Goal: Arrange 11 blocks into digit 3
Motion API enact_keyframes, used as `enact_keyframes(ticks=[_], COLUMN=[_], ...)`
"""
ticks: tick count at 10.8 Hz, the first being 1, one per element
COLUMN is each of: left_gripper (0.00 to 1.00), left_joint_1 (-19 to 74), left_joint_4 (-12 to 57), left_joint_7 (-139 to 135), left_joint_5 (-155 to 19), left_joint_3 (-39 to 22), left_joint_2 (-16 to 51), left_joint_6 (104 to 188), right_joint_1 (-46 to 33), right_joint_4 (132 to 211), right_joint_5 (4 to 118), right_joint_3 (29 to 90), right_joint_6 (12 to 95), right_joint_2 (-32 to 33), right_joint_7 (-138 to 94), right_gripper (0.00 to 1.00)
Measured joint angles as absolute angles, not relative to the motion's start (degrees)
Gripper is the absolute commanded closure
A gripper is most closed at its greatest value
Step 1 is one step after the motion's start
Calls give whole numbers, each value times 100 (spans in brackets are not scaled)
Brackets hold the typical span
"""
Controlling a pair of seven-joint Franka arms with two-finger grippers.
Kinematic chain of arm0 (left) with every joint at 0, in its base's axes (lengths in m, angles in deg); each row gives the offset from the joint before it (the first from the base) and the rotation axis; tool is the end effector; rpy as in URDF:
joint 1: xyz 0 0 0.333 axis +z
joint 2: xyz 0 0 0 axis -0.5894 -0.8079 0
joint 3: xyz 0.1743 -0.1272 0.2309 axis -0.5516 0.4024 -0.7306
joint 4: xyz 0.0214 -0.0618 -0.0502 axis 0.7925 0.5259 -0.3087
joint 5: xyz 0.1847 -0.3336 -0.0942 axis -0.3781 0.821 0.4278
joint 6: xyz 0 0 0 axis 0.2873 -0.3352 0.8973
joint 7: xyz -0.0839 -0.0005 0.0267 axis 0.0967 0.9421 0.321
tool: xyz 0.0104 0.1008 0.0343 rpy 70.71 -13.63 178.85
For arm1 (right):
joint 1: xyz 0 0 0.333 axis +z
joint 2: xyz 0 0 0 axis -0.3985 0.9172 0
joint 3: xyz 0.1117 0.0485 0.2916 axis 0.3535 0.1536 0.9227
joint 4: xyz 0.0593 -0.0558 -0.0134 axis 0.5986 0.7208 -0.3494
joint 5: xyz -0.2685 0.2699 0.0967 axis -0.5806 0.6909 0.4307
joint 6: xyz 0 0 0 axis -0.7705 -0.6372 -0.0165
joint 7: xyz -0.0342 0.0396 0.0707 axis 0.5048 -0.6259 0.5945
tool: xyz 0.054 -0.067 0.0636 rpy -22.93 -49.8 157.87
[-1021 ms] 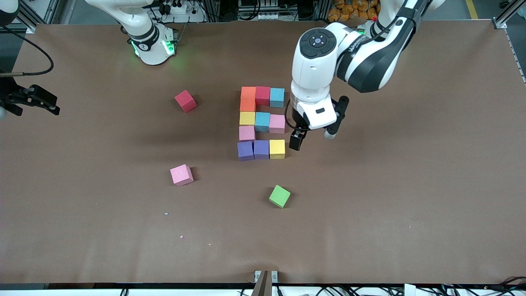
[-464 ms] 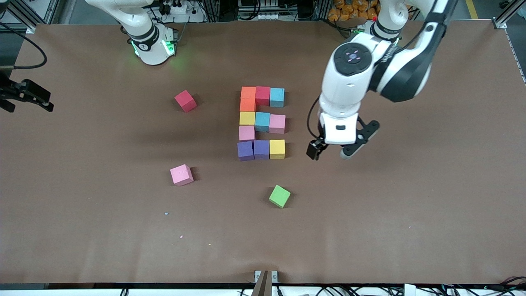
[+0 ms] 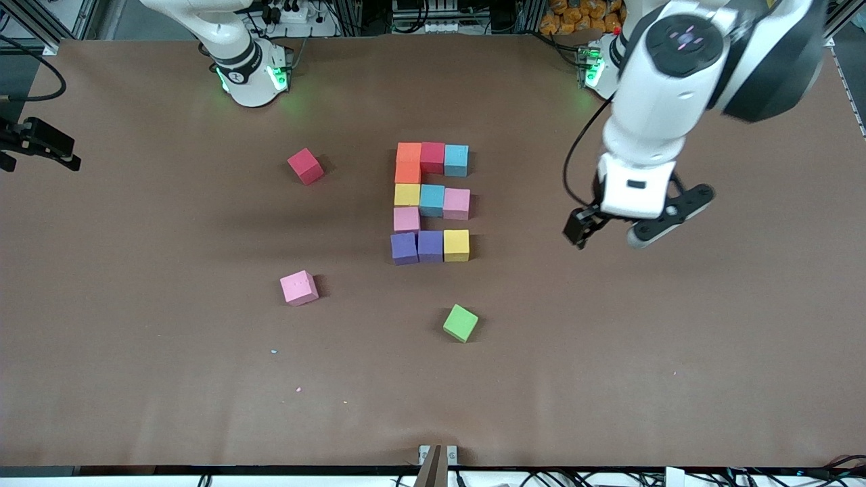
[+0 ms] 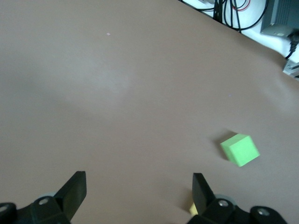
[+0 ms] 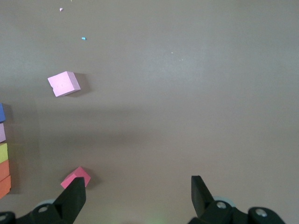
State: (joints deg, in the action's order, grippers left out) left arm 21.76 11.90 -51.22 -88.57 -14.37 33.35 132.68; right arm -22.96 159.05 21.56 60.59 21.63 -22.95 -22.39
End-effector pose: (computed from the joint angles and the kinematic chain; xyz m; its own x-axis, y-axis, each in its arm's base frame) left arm 0.5679 -0.2576 0.5599 0.8789 0.4395 0.1853 0.4503 -0.8927 -0.0183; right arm 0.5402 -0.0415 0.6471 0.9987 0.0210 -0.0470 0.0226 -0.9991 0.0350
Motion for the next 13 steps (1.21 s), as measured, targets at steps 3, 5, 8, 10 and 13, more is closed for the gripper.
enact_keyframes(ticks=[3, 5, 8, 10, 13], left_gripper=[0, 0, 0, 0, 0], left_joint_1=[2898, 3117, 3510, 3722, 3723], left_joint_4=[1343, 1480, 1503, 1513, 1532], left_joint_7=[-3512, -2608, -1307, -910, -799], left_joint_5=[-8511, -8387, -7919, -7748, -7680], left_joint_3=[-1501, -1800, -2136, -2153, -1979], left_joint_2=[3811, 4144, 4499, 4562, 4564], left_joint_6=[13056, 12904, 12593, 12423, 11932], right_joint_1=[-2288, -2309, -2352, -2352, -2354], right_joint_4=[15765, 15738, 15728, 15728, 15809], right_joint_5=[2268, 2458, 2542, 2547, 2547], right_joint_3=[6099, 6081, 6069, 6070, 6069], right_joint_6=[1877, 1734, 1726, 1781, 2057], right_joint_2=[-2185, -2186, -2186, -2186, -2196], right_joint_7=[-2417, -2446, -2501, -2514, -2519], right_gripper=[0, 0, 0, 0, 0])
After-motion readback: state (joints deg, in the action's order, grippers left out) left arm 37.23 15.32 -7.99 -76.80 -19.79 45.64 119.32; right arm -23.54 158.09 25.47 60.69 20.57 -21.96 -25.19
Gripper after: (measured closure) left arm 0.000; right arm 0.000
